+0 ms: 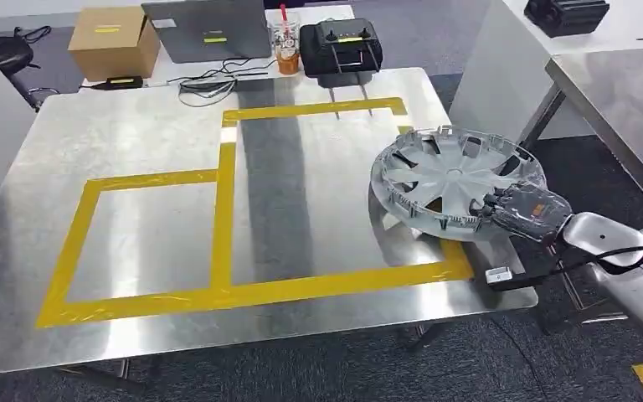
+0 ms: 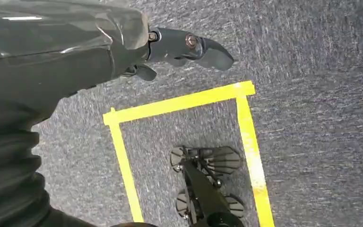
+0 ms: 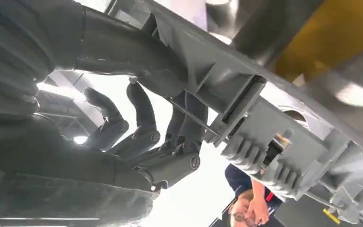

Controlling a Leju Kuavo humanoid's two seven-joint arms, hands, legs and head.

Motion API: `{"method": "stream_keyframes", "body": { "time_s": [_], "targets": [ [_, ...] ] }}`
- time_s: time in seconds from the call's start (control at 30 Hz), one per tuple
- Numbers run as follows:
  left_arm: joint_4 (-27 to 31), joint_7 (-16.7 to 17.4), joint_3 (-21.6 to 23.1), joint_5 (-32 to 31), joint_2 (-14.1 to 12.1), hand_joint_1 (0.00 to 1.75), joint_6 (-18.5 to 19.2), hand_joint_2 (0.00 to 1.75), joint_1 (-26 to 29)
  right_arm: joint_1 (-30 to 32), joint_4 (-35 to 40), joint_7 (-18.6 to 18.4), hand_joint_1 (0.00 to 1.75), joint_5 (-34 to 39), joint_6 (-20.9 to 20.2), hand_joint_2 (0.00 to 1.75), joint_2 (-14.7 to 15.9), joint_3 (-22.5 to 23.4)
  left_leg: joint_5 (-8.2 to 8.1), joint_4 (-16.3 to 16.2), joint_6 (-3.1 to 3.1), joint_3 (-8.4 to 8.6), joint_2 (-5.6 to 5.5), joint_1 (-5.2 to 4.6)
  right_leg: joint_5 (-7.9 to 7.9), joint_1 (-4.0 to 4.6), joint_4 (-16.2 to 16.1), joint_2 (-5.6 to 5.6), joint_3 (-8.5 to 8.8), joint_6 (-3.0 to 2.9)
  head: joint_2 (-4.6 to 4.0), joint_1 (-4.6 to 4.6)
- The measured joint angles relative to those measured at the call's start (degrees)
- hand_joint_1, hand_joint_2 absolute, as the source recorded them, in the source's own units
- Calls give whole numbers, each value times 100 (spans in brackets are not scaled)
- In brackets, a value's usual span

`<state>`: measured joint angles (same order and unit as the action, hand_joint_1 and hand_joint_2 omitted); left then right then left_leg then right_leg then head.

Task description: Take the parts from the cabinet and place them on the table.

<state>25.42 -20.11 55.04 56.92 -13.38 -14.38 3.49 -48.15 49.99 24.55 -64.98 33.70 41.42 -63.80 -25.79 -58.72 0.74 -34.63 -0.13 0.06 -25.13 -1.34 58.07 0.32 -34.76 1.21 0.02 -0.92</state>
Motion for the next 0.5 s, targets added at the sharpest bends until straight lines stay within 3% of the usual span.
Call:
{"method": "stream_keyframes", "body": {
  "time_s": [0.07, 0.1, 0.13, 0.17, 0.23, 0.27, 0.3, 0.33, 0.37, 0.43, 0.47, 0.5],
  "targets": [
    [-4, 0, 17, 2, -2, 0, -4, 175, -1, 12, -42, -22, 175, -4, 0, 175, -22, -22, 8, 3, 55, -7, -1, -30, 22, -25, -39, 0, 7, 69, 0, -2],
    [-7, 0, 20, 0, -7, 0, -4, 175, -12, 21, -57, -42, 175, -2, 7, 175, -26, -18, 85, 132, 140, 64, 8, 23, 10, -27, -29, -4, -10, 104, 0, 2],
    [-7, -2, 28, -8, 4, 0, -2, 175, -29, 14, -77, -48, 175, 0, 13, 175, -22, -20, 119, 181, 168, 87, 10, 15, -44, -30, 59, -14, -66, 94, 0, 11],
    [-9, -4, 37, -22, 2, 0, 15, 175, -53, 0, -98, -48, 175, 2, 33, 175, -18, -22, 137, 187, 204, 81, 8, 11, -197, -27, 331, -12, -194, 55, 0, 15],
    [-9, -2, 59, -39, 13, 0, 63, 175, -92, 31, -120, -53, 175, 0, 107, 175, -22, -29, 137, 187, 209, 77, 7, -2, -556, -19, 1251, -10, -624, 4, 0, 15],
    [-9, 0, 79, -55, 20, 0, 85, 175, -113, 72, -129, -53, 175, -7, 171, 175, -33, -33, 137, 184, 209, 74, 5, -5, -655, -21, 1635, -11, -809, 16, 0, 15],
    [-17, 4, 89, -65, 24, 0, 122, 175, -136, 126, -131, -53, 175, -33, 257, 175, -57, -35, 137, 183, 209, 77, 4, -4, -648, -26, 1745, -12, -871, 50, 0, 15],
    [-22, 7, 98, -88, 35, 0, 153, 175, -162, 166, -131, -44, 175, -50, 306, 175, -77, -37, 134, 176, 205, 77, 3, 3, -534, -37, 1546, -14, -781, 111, 0, 18],
    [-28, 9, 105, -114, 42, 0, 171, 175, -188, 187, -131, -35, 175, -68, 352, 175, -99, -37, 127, 164, 194, 77, 1, 10, -356, -52, 1135, -18, -581, 176, 0, 18],
    [-39, 17, 129, -122, 57, 0, 201, 175, -249, 203, -127, -11, 175, -83, 389, 175, -151, -37, 88, 97, 132, 66, 0, 13, -14, -92, 113, -42, -57, 268, 0, 24],
    [-59, 24, 133, -136, 55, 0, 225, 175, -281, 200, -127, 42, 175, -79, 393, 175, -202, -55, 49, 41, 76, 18, 4, -29, -30, -41, 30, -26, 11, 197, 0, 28],
    [-74, 44, 151, -153, 57, 0, 247, 175, -297, 215, -123, 101, 175, -65, 391, 175, -236, -61, 49, 39, 55, 14, 7, -28, -14, -54, 27, -21, -5, 128, 0, 15]
  ]
}}
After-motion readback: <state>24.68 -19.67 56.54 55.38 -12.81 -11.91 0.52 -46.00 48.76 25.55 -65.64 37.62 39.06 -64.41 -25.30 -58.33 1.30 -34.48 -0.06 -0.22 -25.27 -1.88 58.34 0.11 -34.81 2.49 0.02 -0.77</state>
